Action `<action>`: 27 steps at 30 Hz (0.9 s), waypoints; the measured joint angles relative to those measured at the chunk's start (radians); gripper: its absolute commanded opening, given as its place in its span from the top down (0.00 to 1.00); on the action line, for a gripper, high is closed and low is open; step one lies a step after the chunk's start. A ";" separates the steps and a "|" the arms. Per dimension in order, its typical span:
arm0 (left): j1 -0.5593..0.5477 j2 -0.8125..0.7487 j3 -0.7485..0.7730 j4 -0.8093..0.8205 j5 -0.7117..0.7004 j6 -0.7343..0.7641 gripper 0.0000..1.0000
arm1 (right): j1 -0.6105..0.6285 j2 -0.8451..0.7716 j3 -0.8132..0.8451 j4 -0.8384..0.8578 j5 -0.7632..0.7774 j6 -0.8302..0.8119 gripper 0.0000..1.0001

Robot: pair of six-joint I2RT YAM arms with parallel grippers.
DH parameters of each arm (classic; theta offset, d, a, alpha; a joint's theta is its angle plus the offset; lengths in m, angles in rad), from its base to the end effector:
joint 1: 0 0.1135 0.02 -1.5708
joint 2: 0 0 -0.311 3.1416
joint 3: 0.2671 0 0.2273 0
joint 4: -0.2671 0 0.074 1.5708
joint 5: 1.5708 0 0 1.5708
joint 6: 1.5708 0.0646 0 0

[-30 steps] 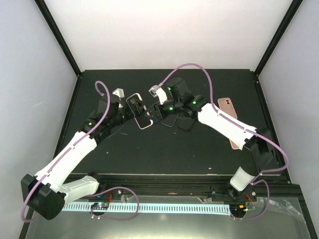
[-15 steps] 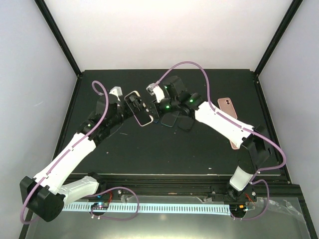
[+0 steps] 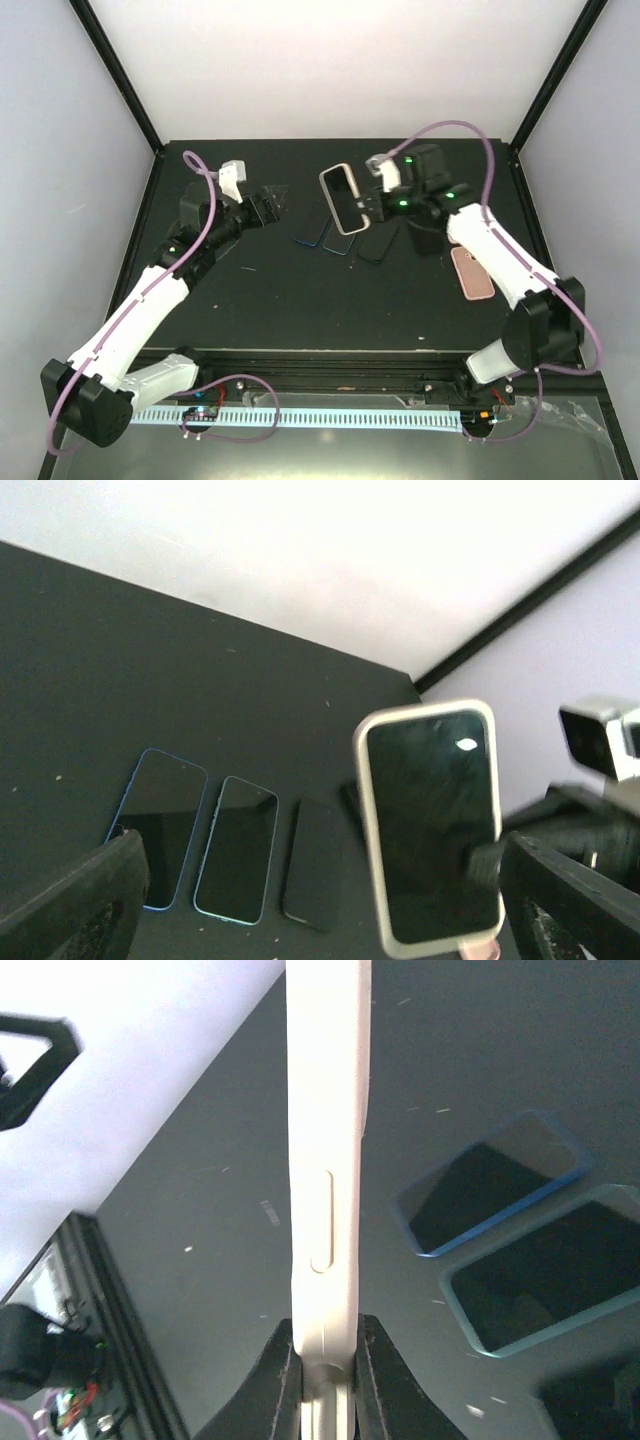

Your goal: Take the phone out of the phone case

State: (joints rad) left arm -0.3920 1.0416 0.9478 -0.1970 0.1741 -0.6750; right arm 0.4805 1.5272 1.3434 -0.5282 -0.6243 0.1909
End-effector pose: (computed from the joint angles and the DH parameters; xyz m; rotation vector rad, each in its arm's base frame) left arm 0.1979 -0.0939 0.3817 -0.1497 1.9506 -0.8859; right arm 0.2740 0.1854 0.3605 -0.6733 2.2439 1.0557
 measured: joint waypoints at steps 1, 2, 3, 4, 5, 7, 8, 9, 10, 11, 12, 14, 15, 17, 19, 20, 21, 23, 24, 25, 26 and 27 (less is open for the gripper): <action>0.000 0.001 0.001 0.003 0.023 0.027 0.08 | -0.052 -0.024 -0.020 -0.005 -0.013 -0.017 0.99; 0.000 0.007 0.002 0.005 0.047 0.051 0.10 | -0.093 -0.045 -0.036 -0.010 -0.023 -0.034 0.99; 0.000 0.015 0.003 0.007 0.075 0.077 0.12 | -0.140 -0.073 -0.059 -0.013 -0.043 -0.058 0.99; 0.000 0.028 0.003 0.014 0.112 0.101 0.12 | -0.171 -0.099 -0.076 -0.020 -0.059 -0.077 0.99; 0.000 0.041 -0.001 0.029 0.149 0.118 0.12 | -0.203 -0.136 -0.099 -0.034 -0.082 -0.107 0.99; 0.000 0.057 -0.024 0.076 0.212 0.127 0.14 | -0.228 -0.190 -0.123 -0.058 -0.112 -0.151 0.99; -0.001 0.061 -0.047 0.111 0.252 0.126 0.16 | -0.234 -0.225 -0.136 -0.074 -0.136 -0.180 0.99; -0.002 0.064 -0.074 0.151 0.301 0.124 0.17 | -0.236 -0.253 -0.143 -0.089 -0.163 -0.200 0.99; -0.003 0.067 -0.090 0.175 0.332 0.121 0.20 | -0.237 -0.274 -0.146 -0.102 -0.188 -0.216 0.99; -0.005 0.071 -0.116 0.223 0.382 0.121 0.22 | -0.238 -0.290 -0.146 -0.114 -0.219 -0.229 0.99; -0.009 0.074 -0.133 0.254 0.418 0.118 0.23 | -0.238 -0.301 -0.146 -0.121 -0.248 -0.238 0.99; -0.024 0.077 -0.167 0.325 0.495 0.115 0.23 | -0.239 -0.312 -0.146 -0.136 -0.315 -0.247 0.99; -0.033 0.079 -0.175 0.354 0.520 0.114 0.23 | -0.240 -0.313 -0.146 -0.141 -0.338 -0.249 0.99; -0.060 0.080 -0.188 0.411 0.557 0.109 0.21 | -0.240 -0.311 -0.146 -0.153 -0.386 -0.256 0.99; -0.099 0.080 -0.195 0.469 0.575 0.101 0.22 | -0.240 -0.312 -0.153 -0.152 -0.423 -0.267 0.99; -0.119 0.080 -0.197 0.494 0.581 0.097 0.23 | -0.240 -0.312 -0.159 -0.150 -0.435 -0.271 0.99; -0.135 0.081 -0.198 0.515 0.584 0.094 0.25 | -0.240 -0.312 -0.166 -0.149 -0.446 -0.276 0.99; -0.170 0.093 -0.198 0.567 0.586 0.075 0.33 | -0.240 -0.309 -0.179 -0.152 -0.469 -0.288 0.99; -0.182 0.101 -0.198 0.586 0.585 0.061 0.34 | -0.240 -0.306 -0.183 -0.153 -0.481 -0.291 0.99; -0.193 0.112 -0.198 0.612 0.581 0.048 0.35 | -0.240 -0.303 -0.185 -0.153 -0.492 -0.295 0.99; -0.199 0.121 -0.200 0.630 0.575 0.034 0.37 | -0.240 -0.300 -0.190 -0.149 -0.502 -0.294 0.99; -0.206 0.131 -0.204 0.657 0.565 0.018 0.38 | -0.240 -0.299 -0.197 -0.143 -0.510 -0.294 0.99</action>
State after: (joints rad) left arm -0.5983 1.1725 0.7437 0.4595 0.7387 -0.6567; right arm 0.2405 1.2278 1.1461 -0.6716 -1.1339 -0.1028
